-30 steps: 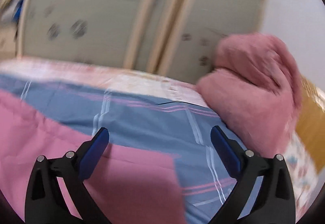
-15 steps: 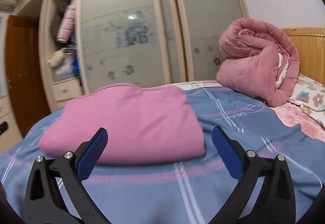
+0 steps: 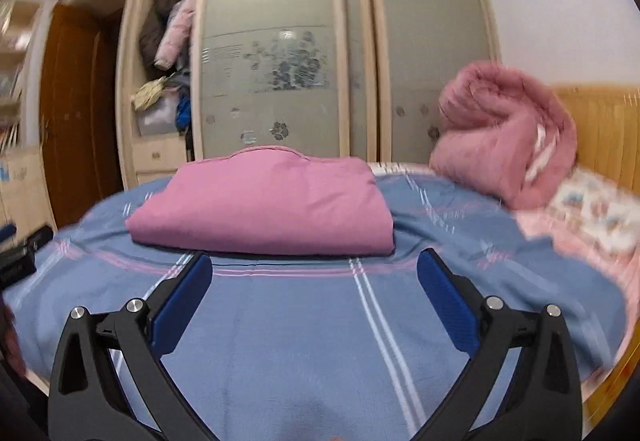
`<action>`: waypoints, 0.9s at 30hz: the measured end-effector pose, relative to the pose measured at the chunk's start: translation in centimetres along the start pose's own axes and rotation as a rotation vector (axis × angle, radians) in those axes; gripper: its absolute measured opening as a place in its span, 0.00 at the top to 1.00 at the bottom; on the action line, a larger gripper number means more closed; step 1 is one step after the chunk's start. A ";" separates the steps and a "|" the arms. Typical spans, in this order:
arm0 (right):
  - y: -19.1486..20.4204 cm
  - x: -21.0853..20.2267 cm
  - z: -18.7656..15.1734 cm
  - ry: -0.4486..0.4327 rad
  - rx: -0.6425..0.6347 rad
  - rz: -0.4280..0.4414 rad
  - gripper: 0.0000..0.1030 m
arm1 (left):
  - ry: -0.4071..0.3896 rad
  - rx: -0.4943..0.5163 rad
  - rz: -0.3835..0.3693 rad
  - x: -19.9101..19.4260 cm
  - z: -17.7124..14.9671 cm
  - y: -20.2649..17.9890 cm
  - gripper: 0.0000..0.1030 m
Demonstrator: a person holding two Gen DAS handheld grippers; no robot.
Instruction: Fold large clothes
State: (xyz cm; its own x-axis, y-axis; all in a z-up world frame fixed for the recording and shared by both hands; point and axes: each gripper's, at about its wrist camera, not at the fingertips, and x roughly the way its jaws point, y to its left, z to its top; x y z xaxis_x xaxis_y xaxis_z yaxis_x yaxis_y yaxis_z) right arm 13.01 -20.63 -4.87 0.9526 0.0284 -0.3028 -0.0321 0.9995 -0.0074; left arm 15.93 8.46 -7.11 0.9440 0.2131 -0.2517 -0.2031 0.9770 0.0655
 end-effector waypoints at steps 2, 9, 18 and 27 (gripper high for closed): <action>0.3 -0.7 0.8 -0.002 -0.036 0.012 0.01 | 0.004 0.038 0.000 -0.3 0.6 -0.3 0.02; -0.1 -1.2 0.7 0.015 -0.070 -0.058 0.01 | -0.016 0.084 -0.097 -3.2 0.7 -2.5 0.02; -0.8 -0.8 -0.7 0.072 -0.043 -0.085 0.01 | 0.036 0.150 -0.077 -2.1 -0.5 -4.4 0.02; 0.2 0.6 -1.5 0.134 -0.066 -0.084 0.01 | 0.051 0.059 -0.104 -1.6 -0.3 -2.8 0.02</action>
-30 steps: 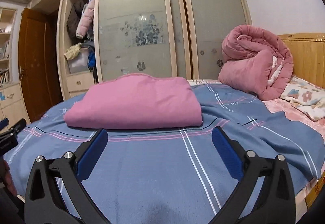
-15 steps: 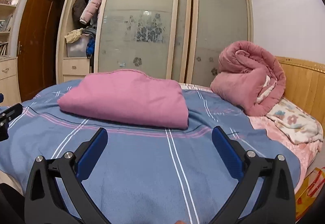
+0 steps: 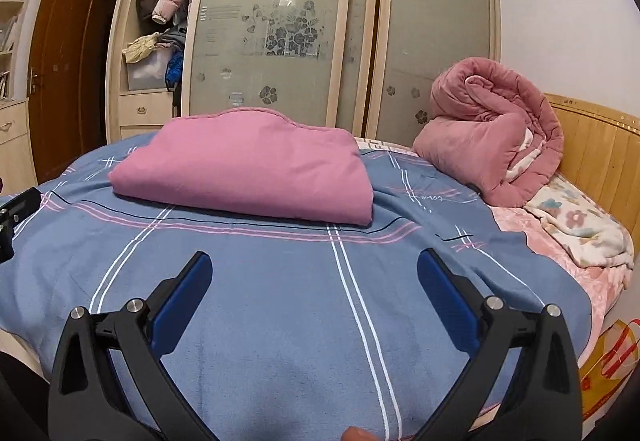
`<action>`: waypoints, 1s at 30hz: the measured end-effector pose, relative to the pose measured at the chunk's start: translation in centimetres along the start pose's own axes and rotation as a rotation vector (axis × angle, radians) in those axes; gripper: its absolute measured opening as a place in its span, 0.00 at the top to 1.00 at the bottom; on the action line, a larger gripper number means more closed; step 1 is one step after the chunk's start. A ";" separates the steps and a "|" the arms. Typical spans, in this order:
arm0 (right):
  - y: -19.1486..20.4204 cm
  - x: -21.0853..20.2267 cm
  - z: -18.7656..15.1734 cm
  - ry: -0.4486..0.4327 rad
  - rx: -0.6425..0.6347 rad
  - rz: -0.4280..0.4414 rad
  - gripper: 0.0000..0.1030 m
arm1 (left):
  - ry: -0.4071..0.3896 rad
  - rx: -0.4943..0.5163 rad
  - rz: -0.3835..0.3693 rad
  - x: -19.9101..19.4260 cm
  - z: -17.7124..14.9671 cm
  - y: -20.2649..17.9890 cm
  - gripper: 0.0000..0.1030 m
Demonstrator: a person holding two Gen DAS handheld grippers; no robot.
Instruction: Fold large clothes
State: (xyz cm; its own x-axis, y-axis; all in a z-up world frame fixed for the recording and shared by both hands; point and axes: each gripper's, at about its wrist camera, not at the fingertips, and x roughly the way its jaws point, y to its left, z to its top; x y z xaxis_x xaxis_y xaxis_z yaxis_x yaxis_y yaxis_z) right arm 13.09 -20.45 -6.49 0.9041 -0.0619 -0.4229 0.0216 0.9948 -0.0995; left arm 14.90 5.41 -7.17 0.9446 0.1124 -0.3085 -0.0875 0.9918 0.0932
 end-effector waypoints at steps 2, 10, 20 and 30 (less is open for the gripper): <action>-0.1 0.1 0.0 -0.003 0.008 0.004 0.01 | 0.011 0.006 0.002 0.2 0.0 -0.1 0.02; -0.4 0.0 0.1 -0.017 0.030 0.014 0.01 | 0.019 0.009 -0.024 0.4 -0.2 -0.4 0.02; -0.4 -0.4 0.0 -0.027 0.016 0.013 0.01 | 0.036 0.019 0.028 0.8 -0.3 -0.8 0.02; -0.7 -0.6 0.0 -0.037 0.024 0.015 0.01 | 0.033 0.023 0.026 0.7 -0.3 -0.8 0.02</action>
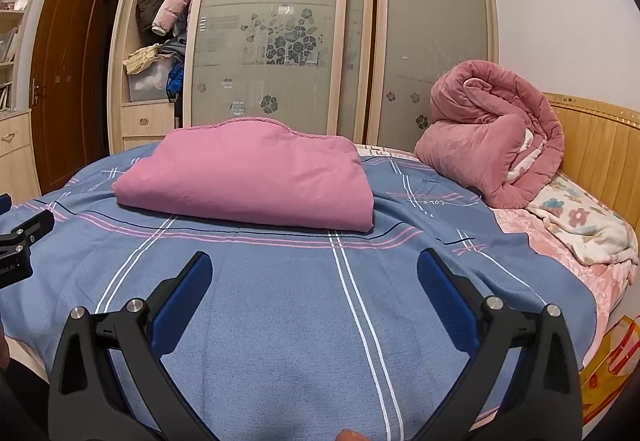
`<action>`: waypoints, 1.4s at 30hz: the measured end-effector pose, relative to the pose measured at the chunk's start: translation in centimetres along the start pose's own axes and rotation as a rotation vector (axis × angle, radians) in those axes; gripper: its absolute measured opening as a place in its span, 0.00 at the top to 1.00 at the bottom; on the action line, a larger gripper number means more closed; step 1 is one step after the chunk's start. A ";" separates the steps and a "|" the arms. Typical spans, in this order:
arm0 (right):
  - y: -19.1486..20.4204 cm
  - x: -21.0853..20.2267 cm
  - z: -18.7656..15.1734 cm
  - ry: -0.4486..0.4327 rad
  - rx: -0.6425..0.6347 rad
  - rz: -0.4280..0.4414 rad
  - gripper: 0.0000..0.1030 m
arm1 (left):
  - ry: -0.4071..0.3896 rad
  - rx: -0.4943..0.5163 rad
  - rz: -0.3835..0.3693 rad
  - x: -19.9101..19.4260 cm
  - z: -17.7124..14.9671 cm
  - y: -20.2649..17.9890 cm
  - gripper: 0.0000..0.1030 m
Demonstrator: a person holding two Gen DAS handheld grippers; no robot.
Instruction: Fold large clothes
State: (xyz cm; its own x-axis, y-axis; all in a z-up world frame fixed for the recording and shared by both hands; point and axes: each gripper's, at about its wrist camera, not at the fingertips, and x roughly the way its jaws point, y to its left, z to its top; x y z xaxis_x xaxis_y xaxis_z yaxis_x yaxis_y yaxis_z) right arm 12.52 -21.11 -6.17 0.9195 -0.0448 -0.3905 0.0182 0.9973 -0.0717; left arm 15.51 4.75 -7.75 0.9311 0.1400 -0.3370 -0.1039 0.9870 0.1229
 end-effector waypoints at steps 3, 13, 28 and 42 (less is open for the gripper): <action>0.0 0.0 0.0 0.000 0.001 -0.001 0.01 | -0.005 0.006 0.000 -0.1 0.0 -0.1 0.02; -0.4 0.0 0.1 0.001 0.008 -0.002 0.01 | -0.002 0.006 -0.006 -0.1 -0.1 -0.3 0.02; -0.5 0.0 0.1 0.001 0.007 -0.001 0.01 | -0.001 0.007 -0.005 -0.1 -0.1 -0.4 0.02; -0.6 0.0 0.1 0.000 0.008 -0.001 0.01 | -0.002 0.009 -0.008 -0.1 0.0 -0.5 0.02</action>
